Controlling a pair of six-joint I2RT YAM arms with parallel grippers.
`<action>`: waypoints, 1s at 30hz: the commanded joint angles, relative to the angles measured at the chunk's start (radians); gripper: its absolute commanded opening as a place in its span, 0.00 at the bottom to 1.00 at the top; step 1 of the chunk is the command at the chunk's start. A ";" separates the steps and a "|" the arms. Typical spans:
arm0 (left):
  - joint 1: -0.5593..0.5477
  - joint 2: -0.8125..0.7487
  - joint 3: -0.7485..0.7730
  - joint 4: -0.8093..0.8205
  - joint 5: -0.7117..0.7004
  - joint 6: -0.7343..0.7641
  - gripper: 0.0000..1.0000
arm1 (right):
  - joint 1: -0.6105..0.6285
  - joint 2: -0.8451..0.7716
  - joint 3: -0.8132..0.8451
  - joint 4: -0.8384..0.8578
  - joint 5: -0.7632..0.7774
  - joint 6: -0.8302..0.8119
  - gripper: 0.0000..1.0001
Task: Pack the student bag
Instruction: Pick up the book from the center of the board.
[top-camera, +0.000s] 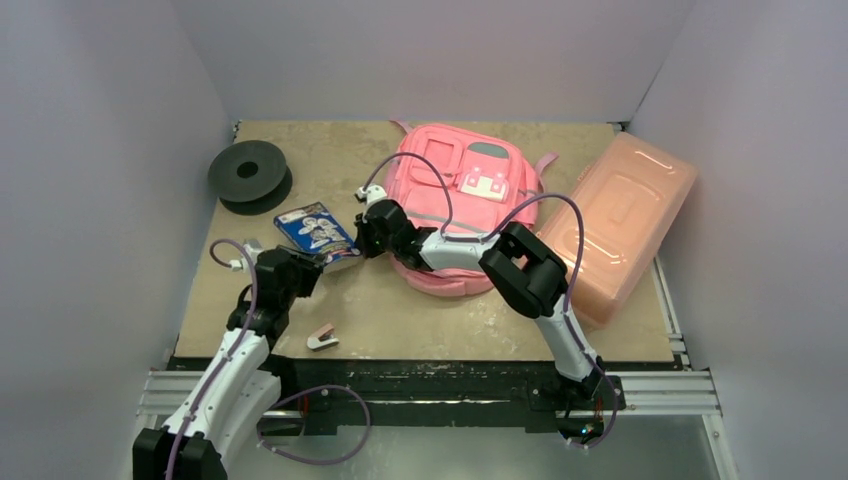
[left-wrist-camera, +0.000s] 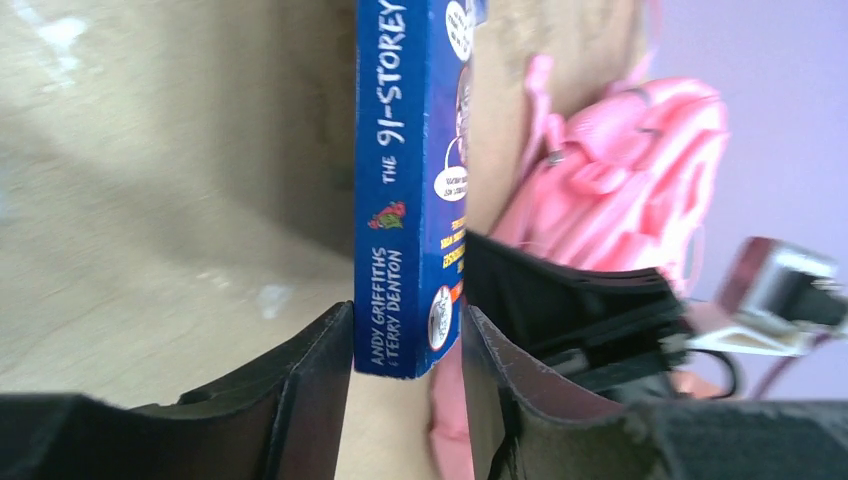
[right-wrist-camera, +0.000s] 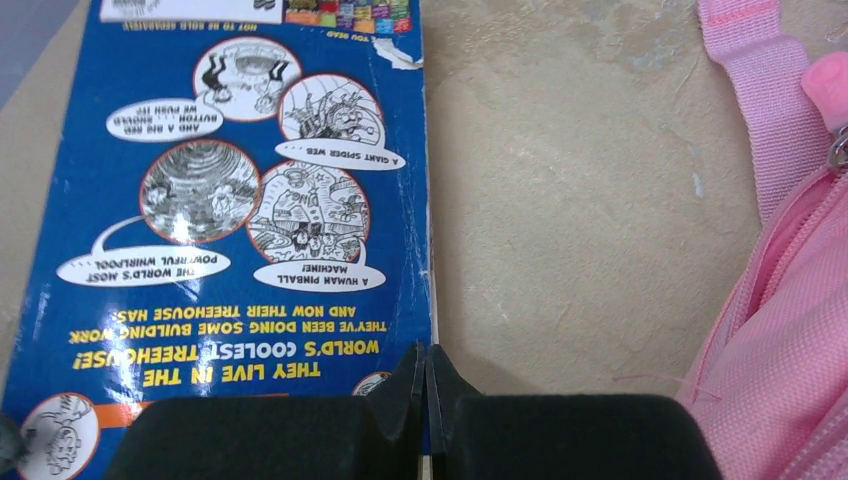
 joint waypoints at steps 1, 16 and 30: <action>0.001 -0.011 0.020 0.294 0.030 -0.061 0.40 | 0.040 0.054 -0.040 -0.114 -0.140 0.022 0.01; 0.001 0.120 0.166 0.039 0.081 0.059 0.19 | 0.044 0.009 -0.038 -0.146 -0.099 -0.021 0.14; 0.000 0.104 0.360 -0.354 0.074 0.207 0.00 | 0.134 -0.325 -0.392 0.285 -0.001 -0.302 0.81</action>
